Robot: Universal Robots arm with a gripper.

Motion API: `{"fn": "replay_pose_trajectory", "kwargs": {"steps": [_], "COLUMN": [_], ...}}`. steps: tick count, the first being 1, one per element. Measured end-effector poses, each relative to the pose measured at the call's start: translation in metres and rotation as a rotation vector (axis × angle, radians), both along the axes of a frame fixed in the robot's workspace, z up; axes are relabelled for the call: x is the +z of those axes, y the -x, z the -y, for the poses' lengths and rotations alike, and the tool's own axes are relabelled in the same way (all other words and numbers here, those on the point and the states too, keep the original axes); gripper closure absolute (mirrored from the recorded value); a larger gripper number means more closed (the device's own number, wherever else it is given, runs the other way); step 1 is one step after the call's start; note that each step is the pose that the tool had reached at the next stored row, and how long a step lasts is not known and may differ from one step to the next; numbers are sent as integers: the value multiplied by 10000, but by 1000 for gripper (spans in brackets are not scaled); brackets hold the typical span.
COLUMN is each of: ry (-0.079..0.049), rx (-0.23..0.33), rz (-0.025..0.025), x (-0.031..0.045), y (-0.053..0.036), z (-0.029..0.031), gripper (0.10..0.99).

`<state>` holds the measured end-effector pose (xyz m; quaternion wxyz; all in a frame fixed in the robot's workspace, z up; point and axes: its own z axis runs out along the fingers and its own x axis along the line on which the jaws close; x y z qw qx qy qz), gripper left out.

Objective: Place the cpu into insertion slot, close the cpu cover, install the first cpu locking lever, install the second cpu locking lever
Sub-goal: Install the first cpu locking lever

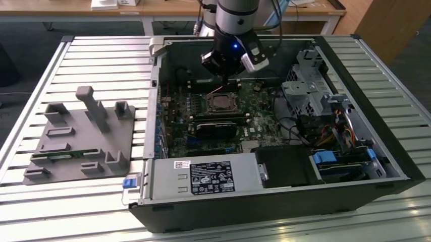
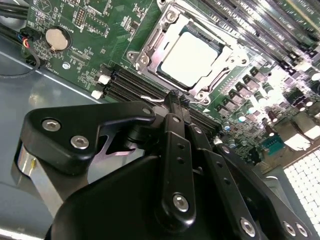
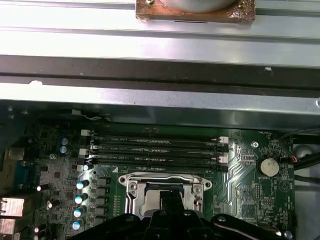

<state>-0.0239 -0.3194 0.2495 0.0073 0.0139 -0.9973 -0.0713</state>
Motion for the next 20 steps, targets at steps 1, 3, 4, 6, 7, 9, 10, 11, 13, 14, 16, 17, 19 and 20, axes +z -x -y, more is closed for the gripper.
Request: {"fn": "replay_pose_trajectory", "kwargs": {"steps": [1, 3, 4, 6, 7, 9, 10, 11, 13, 14, 16, 17, 19, 20], "ry": [13, 27, 30, 29, 29, 30, 30, 32, 30, 29, 28, 29, 30, 31], "rx": [0, 14, 28, 31, 31, 30, 30, 31, 30, 31, 31, 32, 31, 31], "rz": [1, 3, 4, 6, 6, 6, 6, 6, 6, 7, 7, 7, 6, 6], "x": [-11, -31, -38, -57, -66, -85, -94, -103, -117, -123, -134, -139, -151, -158], "y": [0, 0, 0, 0, 0, 1, 2, 2, 3, 3, 3, 3, 3, 3], "z": [-9, -18, -22, -26, -29, -37, -44, -51, -68, -75, -85, -88, -94, -98], "gripper": [980, 980, 980, 980, 980, 980, 980, 980, 980, 980, 980, 980, 980, 980]}}
